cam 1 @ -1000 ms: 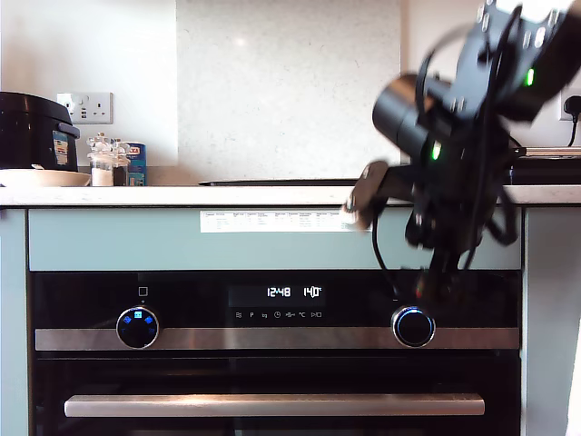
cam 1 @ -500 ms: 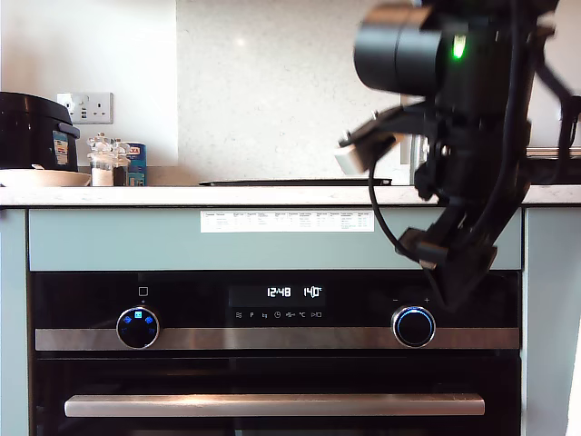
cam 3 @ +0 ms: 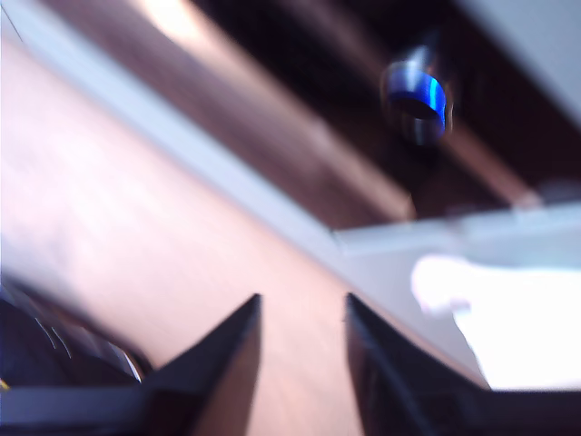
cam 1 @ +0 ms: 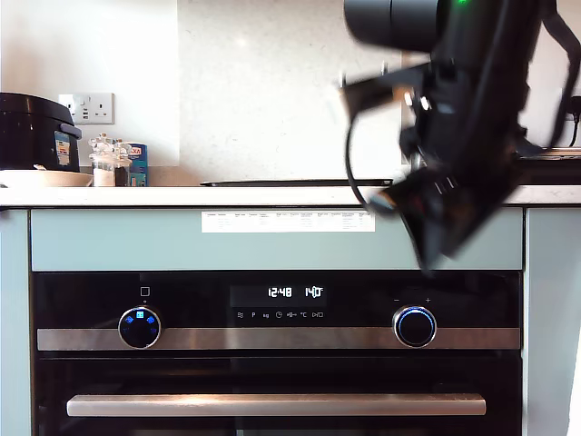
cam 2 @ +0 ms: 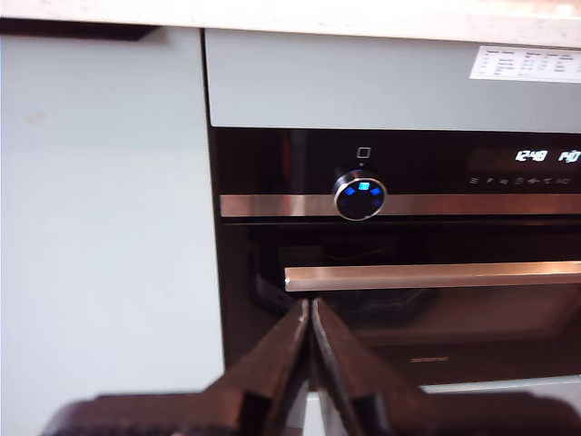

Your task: Switch the oven temperature to 140 degrees by turning the right rotary switch until the correct number is selected

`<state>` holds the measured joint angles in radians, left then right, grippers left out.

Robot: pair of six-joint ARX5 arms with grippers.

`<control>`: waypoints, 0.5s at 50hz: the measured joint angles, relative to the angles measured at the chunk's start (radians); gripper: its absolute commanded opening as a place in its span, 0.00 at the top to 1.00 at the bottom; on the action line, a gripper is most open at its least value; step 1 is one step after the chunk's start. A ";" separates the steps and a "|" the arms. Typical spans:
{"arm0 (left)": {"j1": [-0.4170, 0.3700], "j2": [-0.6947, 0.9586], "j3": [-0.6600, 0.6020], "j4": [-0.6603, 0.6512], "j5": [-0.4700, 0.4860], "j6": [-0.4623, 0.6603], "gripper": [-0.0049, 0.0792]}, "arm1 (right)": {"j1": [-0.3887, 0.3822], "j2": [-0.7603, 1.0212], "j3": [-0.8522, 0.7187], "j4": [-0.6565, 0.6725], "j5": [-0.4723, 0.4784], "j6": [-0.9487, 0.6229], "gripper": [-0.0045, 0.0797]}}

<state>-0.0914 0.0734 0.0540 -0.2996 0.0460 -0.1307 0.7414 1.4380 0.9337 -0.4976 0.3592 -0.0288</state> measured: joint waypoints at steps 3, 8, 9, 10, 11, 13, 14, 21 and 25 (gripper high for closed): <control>0.000 0.000 0.000 -0.001 -0.003 0.003 0.97 | 0.000 -0.052 -0.002 0.059 -0.014 0.002 0.95; 0.000 0.000 0.000 -0.009 -0.018 0.003 0.97 | 0.000 -0.172 -0.019 0.140 -0.019 0.001 0.95; 0.000 0.000 0.000 -0.011 -0.021 0.003 0.97 | -0.001 -0.194 -0.025 0.150 -0.019 0.001 0.95; 0.000 0.000 0.000 -0.012 -0.022 0.003 0.97 | -0.003 -0.217 -0.032 0.156 -0.019 0.001 0.95; 0.000 0.000 0.000 -0.014 -0.023 0.003 0.97 | -0.007 -0.240 -0.040 0.162 -0.019 -0.002 0.95; 0.000 0.000 0.000 -0.017 -0.025 0.003 0.97 | -0.018 -0.279 -0.058 0.172 -0.019 -0.010 0.95; 0.000 0.000 0.000 -0.018 -0.026 0.003 0.97 | -0.028 -0.294 -0.068 0.175 -0.020 -0.017 0.95; 0.000 0.000 0.000 -0.019 -0.028 0.003 0.97 | -0.135 -0.367 -0.158 0.216 -0.023 -0.024 0.95; 0.000 0.000 0.000 -0.019 -0.032 0.003 0.97 | -0.203 -0.405 -0.211 0.229 -0.050 -0.033 0.95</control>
<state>-0.0914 0.0734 0.0540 -0.3187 0.0139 -0.1272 0.5388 1.0332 0.7223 -0.2691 0.3088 -0.0620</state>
